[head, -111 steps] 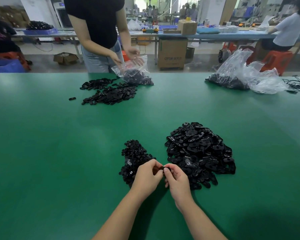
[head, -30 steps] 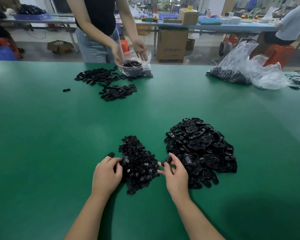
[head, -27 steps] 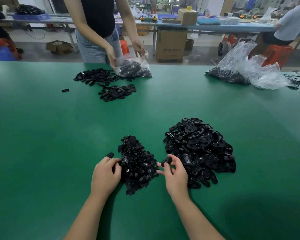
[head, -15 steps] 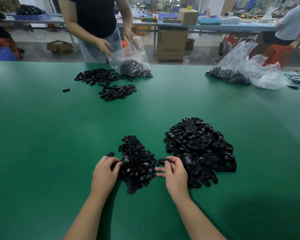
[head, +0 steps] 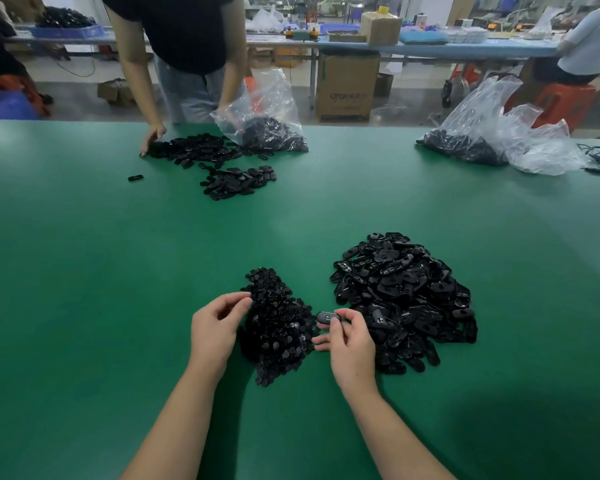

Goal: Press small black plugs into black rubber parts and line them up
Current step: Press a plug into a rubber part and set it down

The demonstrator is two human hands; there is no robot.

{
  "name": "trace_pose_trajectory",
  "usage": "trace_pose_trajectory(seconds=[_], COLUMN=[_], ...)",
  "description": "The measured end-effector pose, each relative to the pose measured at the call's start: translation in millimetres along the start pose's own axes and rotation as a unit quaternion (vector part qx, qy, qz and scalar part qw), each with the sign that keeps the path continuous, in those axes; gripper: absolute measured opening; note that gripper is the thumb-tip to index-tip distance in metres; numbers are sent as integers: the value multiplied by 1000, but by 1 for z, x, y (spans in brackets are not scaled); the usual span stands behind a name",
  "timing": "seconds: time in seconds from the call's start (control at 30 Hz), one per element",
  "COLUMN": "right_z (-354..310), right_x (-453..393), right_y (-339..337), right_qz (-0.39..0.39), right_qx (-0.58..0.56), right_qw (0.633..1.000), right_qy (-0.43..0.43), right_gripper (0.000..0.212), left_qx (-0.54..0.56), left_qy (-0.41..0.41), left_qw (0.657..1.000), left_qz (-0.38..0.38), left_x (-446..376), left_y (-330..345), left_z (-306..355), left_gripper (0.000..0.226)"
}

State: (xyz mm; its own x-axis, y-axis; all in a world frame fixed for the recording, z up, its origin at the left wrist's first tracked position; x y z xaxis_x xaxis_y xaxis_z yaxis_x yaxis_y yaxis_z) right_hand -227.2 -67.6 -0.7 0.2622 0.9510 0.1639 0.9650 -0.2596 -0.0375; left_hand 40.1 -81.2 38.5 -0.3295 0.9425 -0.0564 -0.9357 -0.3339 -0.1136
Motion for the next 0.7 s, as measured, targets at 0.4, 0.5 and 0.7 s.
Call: trace_pose_trajectory(seconds=[0.4, 0.5, 0.7], right_z=[-2, -2, -3], right_x=[1, 0, 0], right_y=[2, 1, 0], right_qz=[-5, -3, 0], right_qx=[-7, 3, 11], right_qw=[1000, 1000, 1000], right_qy=[0, -2, -5], right_gripper=[26, 28, 28], left_qx=[70, 90, 79], left_qy=[-71, -112, -163], left_qw=[988, 983, 978], left_qz=[-122, -113, -101], left_x=[29, 32, 32], left_y=[106, 110, 109], left_z=[15, 6, -4], left_gripper=[11, 14, 12])
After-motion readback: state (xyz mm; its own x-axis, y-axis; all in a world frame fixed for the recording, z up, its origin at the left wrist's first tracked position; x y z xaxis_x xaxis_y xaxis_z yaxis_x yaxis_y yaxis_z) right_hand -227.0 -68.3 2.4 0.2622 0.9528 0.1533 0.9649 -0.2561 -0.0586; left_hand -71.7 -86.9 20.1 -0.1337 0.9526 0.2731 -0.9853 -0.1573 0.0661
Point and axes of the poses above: each hand's wrist, its own x-axis away from the middle knuckle, its own y-axis out of the palm, z = x × y, the point moved 9 cm from there along -x, towards the middle knuckle, and after that the axes turned 5 degrees about y, right-handed, at the moved point
